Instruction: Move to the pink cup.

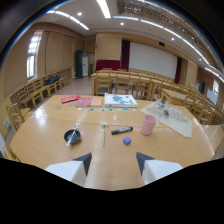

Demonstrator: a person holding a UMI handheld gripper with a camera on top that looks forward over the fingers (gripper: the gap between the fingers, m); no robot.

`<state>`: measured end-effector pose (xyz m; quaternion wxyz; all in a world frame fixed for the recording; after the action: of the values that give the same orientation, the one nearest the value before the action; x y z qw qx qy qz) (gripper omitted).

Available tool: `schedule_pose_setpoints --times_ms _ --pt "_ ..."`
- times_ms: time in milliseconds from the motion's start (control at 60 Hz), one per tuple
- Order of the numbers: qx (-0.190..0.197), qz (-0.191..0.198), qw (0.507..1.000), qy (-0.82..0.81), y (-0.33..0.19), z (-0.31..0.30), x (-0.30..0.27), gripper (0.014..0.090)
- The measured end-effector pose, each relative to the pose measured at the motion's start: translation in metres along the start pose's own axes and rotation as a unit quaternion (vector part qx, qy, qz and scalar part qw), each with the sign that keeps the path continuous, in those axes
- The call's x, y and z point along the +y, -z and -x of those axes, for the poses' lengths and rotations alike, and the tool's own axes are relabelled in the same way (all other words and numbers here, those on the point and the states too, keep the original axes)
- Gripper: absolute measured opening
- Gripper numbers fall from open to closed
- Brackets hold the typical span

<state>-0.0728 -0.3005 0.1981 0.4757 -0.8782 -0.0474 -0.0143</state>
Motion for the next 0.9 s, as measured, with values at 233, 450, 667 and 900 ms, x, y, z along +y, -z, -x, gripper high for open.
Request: schedule_pose_setpoints --times_ms 233,450,667,900 --pt "0.008 0.001 1.000 0.010 0.021 -0.002 0.023 0.0844" --pt "0.025 0.014 0.999 0.022 0.025 -0.042 0.052 0.0843" --pt "0.045 0.014 0.999 0.013 -0.031 -0.109 0.049 0.0844" --pt "0.035 0.006 0.999 -0.001 -0.149 -0.170 0.006 0.0842"
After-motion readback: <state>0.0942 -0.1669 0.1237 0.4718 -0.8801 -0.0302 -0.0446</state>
